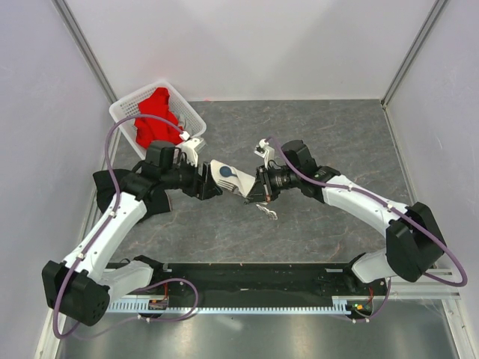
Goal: Fold the napkin into a case and place the utensils inside
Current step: Pass from the right arm to the left, then insert the fork into the folded napkin.
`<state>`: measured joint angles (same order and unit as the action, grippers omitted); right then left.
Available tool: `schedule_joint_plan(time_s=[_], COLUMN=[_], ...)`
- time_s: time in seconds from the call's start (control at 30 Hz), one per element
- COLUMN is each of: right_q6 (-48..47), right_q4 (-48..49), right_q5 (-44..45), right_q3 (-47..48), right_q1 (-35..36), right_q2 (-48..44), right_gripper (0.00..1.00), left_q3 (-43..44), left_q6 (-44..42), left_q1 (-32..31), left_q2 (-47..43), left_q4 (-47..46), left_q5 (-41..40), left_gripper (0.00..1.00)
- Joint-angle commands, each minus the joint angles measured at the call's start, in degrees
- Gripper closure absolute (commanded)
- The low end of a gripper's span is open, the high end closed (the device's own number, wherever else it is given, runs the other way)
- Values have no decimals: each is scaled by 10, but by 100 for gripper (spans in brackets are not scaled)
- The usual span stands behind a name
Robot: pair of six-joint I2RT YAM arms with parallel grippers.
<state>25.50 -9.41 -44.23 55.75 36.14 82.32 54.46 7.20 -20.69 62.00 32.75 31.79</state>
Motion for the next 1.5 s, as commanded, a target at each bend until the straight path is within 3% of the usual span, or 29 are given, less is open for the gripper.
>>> schedule_joint_plan(time_s=[0.0, 0.1, 0.33, 0.43, 0.5, 0.57, 0.6, 0.7, 0.8, 0.9, 1.03, 1.17, 1.27, 1.37, 1.47], right_q6=[-1, -2, -3, -2, -2, 5, 11, 21, 12, 17, 9, -1, -5, -6, 1], right_q4=[29, 29, 31, 33, 33, 31, 30, 0, -43, -62, -88, -94, -93, -86, -69], right_q5=[-41, -49, -54, -57, -54, -34, -23, 42, 105, 125, 150, 160, 179, 177, 167], right_q3=[-10, -14, -20, -20, -20, -19, -18, -19, -22, -38, -50, -54, -57, -55, -53], right_q1=[-3, -3, -2, -2, -4, -9, -12, -41, -71, -119, -157, -157, -157, -157, -157], right_q2=[-26, -28, -33, -34, -35, -35, -34, -34, -30, -21, 7, 44, 63, 80, 89], right_gripper=[100, 100, 100, 100, 100, 100, 93, 52, 33, 29, 38, 72, 85, 95, 93], left_q3=[10, 13, 7, 5, -1, -1, 0, 7, 25, 43, 78, 106, 120, 131, 138], left_q6=[-9, -8, 9, 13, 21, 23, 23, 3, -31, -71, -85, -90, -95, -100, -105], left_q1=[4, 6, 12, 12, 13, 17, 19, 38, 78, 134, 190, 238, 251, 255, 260], left_q2=[16, 35, 51, 56, 57, 57, 57, 64, 84, 112, 153, 203, 224, 235, 247], left_q4=[-46, -53, -88, -100, -104, -105, -101, -65, -22, 12, 19, 33, 37, 39, 46], left_q5=[21, 42, 93, 121, 132, 141, 140, 114, 86, 69, 80, 84, 82, 71, 55], left_gripper=[30, 39, 49, 63, 89, 97, 98, 98, 98, 98, 98, 98, 98, 98, 98])
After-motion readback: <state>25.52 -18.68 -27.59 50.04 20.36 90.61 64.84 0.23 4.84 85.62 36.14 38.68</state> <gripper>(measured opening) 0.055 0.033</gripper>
